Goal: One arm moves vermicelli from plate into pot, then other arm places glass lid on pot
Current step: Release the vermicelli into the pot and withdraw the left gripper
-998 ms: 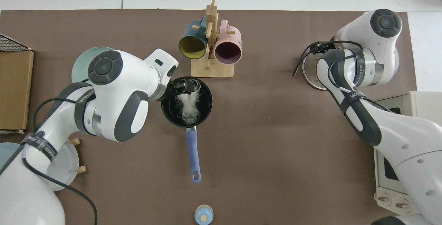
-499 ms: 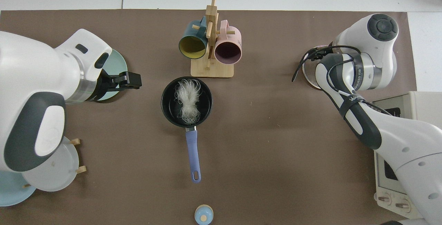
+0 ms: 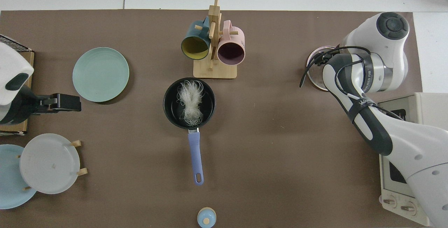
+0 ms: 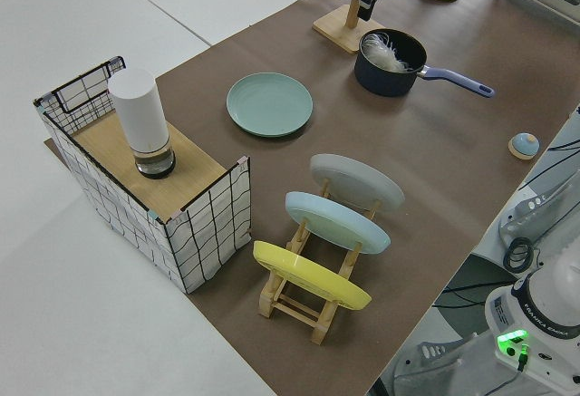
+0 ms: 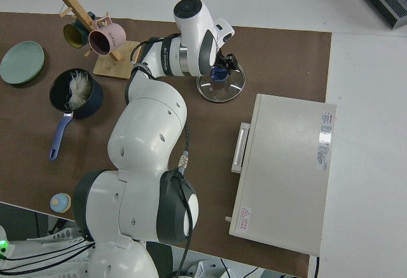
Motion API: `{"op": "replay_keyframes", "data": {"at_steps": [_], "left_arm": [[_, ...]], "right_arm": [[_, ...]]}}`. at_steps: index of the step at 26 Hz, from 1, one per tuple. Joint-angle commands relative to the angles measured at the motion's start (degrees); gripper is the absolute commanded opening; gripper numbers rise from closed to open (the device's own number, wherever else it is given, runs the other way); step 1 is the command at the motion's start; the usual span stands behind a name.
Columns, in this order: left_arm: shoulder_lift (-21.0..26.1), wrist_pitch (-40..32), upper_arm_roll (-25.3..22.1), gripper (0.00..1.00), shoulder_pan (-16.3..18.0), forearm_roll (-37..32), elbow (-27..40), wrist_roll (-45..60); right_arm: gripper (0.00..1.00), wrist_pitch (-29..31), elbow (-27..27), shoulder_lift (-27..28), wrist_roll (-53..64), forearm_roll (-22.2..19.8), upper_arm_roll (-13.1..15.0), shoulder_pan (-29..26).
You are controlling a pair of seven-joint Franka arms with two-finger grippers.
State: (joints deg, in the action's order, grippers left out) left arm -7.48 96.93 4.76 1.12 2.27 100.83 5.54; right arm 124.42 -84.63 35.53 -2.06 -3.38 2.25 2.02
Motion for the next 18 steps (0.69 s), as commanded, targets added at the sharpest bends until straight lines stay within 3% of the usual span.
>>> {"op": "replay_keyframes", "data": {"at_steps": [1, 7, 11, 15, 18], "left_arm": [[-1.4, -2.71, -1.15, 1.0, -0.15, -0.95, -0.37, -2.9], [-0.17, -2.18, -1.06, 1.0, -0.16, -0.86, -1.24, -2.37], [6.41, -8.23, -1.33, 1.0, 0.37, -0.77, -12.22, -1.76], [5.38, -8.16, -1.15, 1.0, 0.55, -0.86, -10.66, -2.2], [5.28, -9.12, -1.33, 1.0, 0.99, -0.95, -10.74, -1.85]], "right_arm": [[1.0, 0.21, -2.3, -1.69, 1.62, 0.74, -0.23, -0.44], [1.0, 0.12, -3.52, -2.22, 1.97, 0.65, -0.23, -0.97], [0.94, 0.82, -3.62, -2.31, 2.15, 0.65, -0.23, -1.06], [0.4, 0.91, -3.53, -2.3, 2.24, 0.57, -0.23, -1.14], [0.12, 0.82, -3.0, -2.57, 1.98, 0.57, -0.23, -0.53]]}}
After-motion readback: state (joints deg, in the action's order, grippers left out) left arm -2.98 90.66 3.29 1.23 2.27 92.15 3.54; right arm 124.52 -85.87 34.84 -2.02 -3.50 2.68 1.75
